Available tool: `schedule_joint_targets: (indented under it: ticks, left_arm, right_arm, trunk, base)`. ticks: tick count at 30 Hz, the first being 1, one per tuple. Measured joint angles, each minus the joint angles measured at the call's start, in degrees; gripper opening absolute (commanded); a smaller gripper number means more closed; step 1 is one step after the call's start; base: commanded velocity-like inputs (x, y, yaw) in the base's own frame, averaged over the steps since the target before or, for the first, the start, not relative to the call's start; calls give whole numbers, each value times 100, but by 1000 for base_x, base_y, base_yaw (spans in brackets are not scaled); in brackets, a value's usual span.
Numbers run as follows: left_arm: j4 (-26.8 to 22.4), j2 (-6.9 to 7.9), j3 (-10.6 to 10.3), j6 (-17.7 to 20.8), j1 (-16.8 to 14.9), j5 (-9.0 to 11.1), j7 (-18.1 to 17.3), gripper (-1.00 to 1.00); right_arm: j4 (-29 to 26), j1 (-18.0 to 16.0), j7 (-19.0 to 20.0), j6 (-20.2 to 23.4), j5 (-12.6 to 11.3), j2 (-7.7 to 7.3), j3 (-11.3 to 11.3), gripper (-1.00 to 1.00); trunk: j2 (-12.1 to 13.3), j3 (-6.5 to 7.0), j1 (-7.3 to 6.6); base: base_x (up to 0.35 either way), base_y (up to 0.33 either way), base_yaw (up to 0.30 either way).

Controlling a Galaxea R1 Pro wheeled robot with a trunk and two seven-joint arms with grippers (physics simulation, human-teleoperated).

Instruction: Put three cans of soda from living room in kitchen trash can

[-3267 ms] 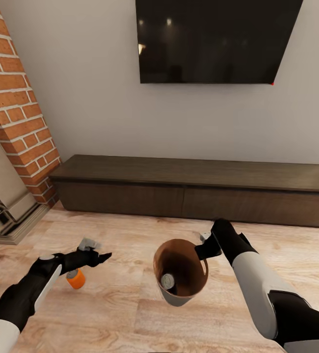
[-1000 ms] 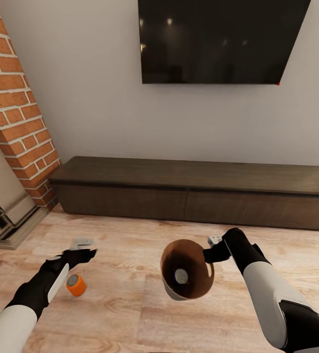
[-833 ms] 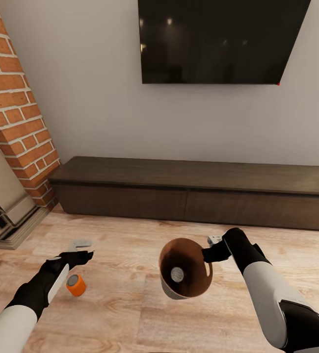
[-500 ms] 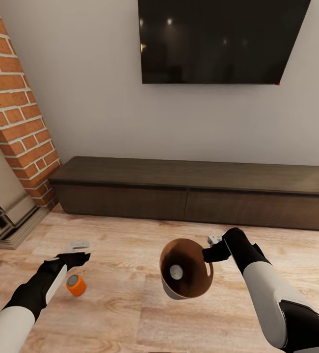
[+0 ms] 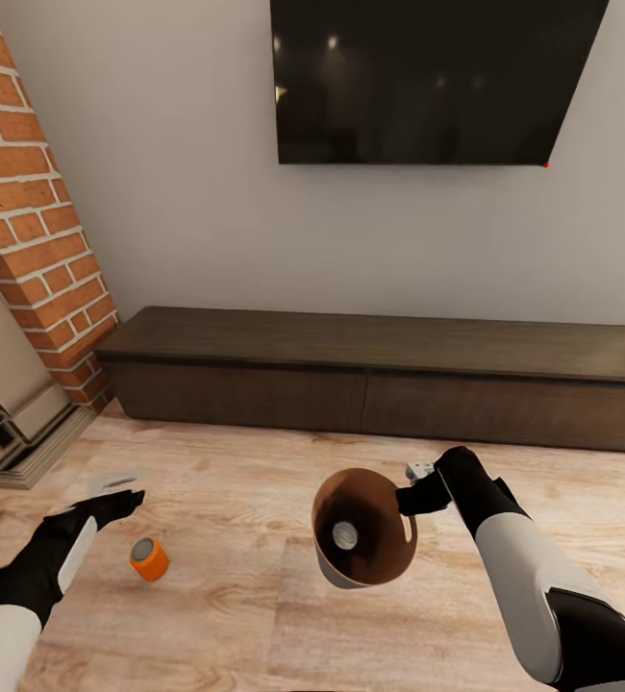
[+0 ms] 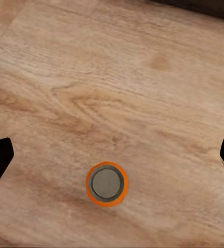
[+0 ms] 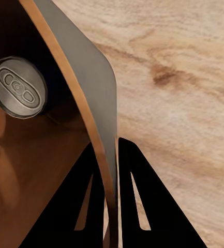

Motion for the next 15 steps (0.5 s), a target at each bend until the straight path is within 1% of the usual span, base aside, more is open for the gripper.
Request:
schedule_joint_targets:
  ticks: [2, 3, 6, 9, 10, 11, 12, 14, 15]
  left_arm:
    - [-7, -1, 154, -6, 10, 3, -35, 100]
    - [-2, -1, 186, -9, 12, 2, -43, 100]
    - [5, -8, 259, -13, 18, -19, -68, 100]
    - [15, -15, 279, -12, 24, -25, -75, 100]
    - [21, -13, 282, -12, 25, -25, -77, 100]
    - [28, -10, 286, -12, 27, -23, -91, 100]
    - [39, -7, 288, 8, 24, -28, -190, 100]
    - [48, -7, 290, 37, 20, -35, -331, 100]
    - [53, -4, 291, 60, 17, -38, -445, 100]
  right_arm:
    - [-4, 0, -5, 2, -6, 0, 0, -100]
    - [-6, 0, -5, 1, -6, -1, -4, -100]
    - [-16, 0, -24, 44, -11, -9, -9, -100]
    - [-32, -5, -37, 137, 26, -7, 9, -100]
    - [-36, -5, -35, 214, 22, -7, 13, -100]
    - [-41, -10, -31, 417, 15, -6, 19, -100]
    - [-39, -17, -30, 639, 11, -18, 27, -100]
    - [-47, -28, -51, 736, 125, -37, 30, -100]
    - [-46, -37, -50, 841, 145, -58, 31, -100]
  trunk:
    - [0, 0, 0]
    - [0, 0, 0]
    - [0, 0, 0]
    - [0, 0, 0]
    - [0, 0, 0]
    - [0, 0, 0]
    - [0, 0, 0]
    - [0, 0, 0]
    - [0, 0, 0]
  base:
    - [0, 0, 0]
    - [0, 0, 0]
    - [0, 0, 0]
    - [0, 0, 0]
    - [0, 0, 0]
    - [47, 0, 0]
    - [94, 0, 0]
    - [174, 0, 0]
    - [230, 0, 0]
